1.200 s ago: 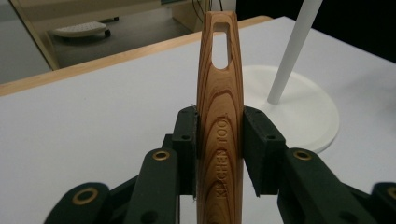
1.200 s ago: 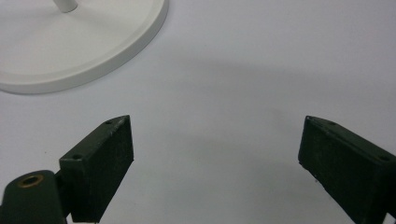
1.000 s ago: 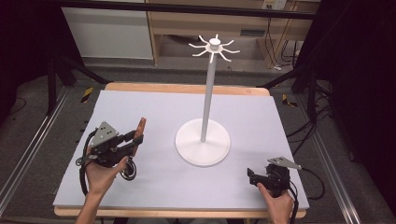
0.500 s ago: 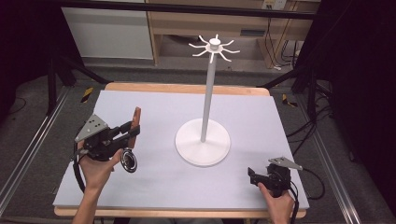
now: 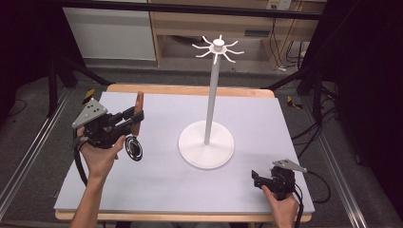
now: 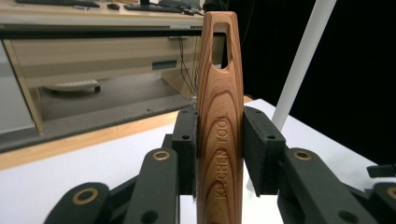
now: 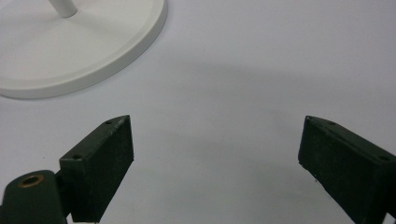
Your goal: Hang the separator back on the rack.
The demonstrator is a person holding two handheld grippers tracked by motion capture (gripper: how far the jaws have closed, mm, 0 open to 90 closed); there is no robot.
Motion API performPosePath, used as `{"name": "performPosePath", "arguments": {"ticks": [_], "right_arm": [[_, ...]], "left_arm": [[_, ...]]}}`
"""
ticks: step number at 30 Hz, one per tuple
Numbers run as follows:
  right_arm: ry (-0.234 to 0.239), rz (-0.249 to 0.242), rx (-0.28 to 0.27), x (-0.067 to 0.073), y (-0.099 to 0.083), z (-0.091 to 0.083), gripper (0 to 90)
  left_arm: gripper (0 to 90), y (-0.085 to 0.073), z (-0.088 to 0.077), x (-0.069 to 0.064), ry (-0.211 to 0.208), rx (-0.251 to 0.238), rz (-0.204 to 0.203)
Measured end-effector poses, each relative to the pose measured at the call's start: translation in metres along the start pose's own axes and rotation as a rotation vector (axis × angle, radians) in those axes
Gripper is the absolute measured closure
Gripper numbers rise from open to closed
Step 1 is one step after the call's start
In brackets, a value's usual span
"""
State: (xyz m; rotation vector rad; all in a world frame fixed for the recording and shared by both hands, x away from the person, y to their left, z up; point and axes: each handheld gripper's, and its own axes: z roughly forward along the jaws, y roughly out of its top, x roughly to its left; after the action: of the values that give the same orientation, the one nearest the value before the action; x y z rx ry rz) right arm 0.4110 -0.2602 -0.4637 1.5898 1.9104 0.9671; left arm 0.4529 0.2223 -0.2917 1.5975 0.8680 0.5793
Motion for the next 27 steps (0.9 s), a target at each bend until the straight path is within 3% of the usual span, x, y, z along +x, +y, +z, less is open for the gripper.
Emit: {"name": "performPosePath", "arguments": {"ticks": [11, 21, 27], "right_arm": [[0.002, 0.002, -0.003, 0.0, -0.001, 0.0, 10.8], [-0.002, -0.005, -0.006, 0.002, 0.0, -0.002, 10.8], [-0.002, -0.003, -0.004, 0.001, 0.0, -0.002, 10.8]], "left_arm": [[67.2, 0.034, 0.016, -0.02, -0.046, -0.038, 0.035], [67.2, 0.049, 0.026, -0.035, -0.089, -0.066, 0.037], [67.3, 0.063, 0.03, -0.045, -0.096, -0.07, 0.072]]}}
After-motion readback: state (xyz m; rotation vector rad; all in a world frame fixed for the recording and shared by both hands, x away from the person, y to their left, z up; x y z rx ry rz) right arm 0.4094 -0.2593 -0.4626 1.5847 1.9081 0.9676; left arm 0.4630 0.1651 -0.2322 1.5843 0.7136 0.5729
